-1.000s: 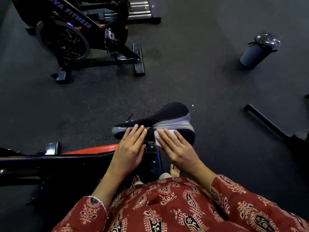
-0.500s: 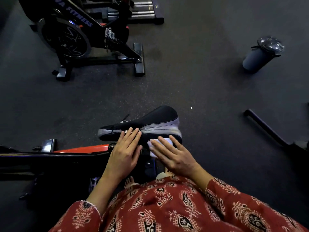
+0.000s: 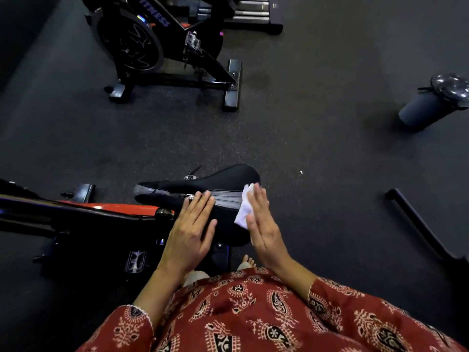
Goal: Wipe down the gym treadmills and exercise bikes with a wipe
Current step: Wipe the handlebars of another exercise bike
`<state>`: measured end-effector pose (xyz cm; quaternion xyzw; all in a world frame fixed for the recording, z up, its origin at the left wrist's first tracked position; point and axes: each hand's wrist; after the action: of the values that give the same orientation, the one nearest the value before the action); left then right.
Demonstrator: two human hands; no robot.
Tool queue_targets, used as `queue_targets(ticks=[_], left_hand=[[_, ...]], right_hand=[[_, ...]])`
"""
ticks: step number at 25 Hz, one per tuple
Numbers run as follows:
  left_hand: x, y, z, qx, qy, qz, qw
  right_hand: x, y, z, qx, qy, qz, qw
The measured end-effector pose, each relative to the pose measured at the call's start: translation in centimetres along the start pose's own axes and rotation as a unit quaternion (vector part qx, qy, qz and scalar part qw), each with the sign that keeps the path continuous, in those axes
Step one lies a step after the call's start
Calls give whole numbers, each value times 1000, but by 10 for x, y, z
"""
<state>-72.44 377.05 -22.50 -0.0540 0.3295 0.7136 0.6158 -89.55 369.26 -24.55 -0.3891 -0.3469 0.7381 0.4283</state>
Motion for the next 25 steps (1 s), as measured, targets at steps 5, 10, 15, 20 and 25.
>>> queue_targets(ticks=[5,10,15,20,25], left_hand=[[3,6,0,-15,20,14,1000],[16,1,14,-43,48,26,998],[22,-18,25,-71,63,49,994],[20,-43,43,-98,116,102,983],[24,-75,54,-72,110,129,983]], right_hand=[[-30,12,12,120,-66,176,975],[-10,-7,5,220,-79,259,937],[-26,-27,-34,329,-111,354,868],[-25,-42,-55,334,-131,371,856],[-42,-69,-87,327,-163,385,847]])
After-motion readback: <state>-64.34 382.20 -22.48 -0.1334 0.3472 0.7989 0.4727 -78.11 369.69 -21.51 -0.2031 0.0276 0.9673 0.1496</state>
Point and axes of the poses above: each hand's wrist, its own x-axis away from the middle knuckle, its own z-axis out of the back of the hand, y = z × x, and after that the axes turned 14 degrees about y, right-handed
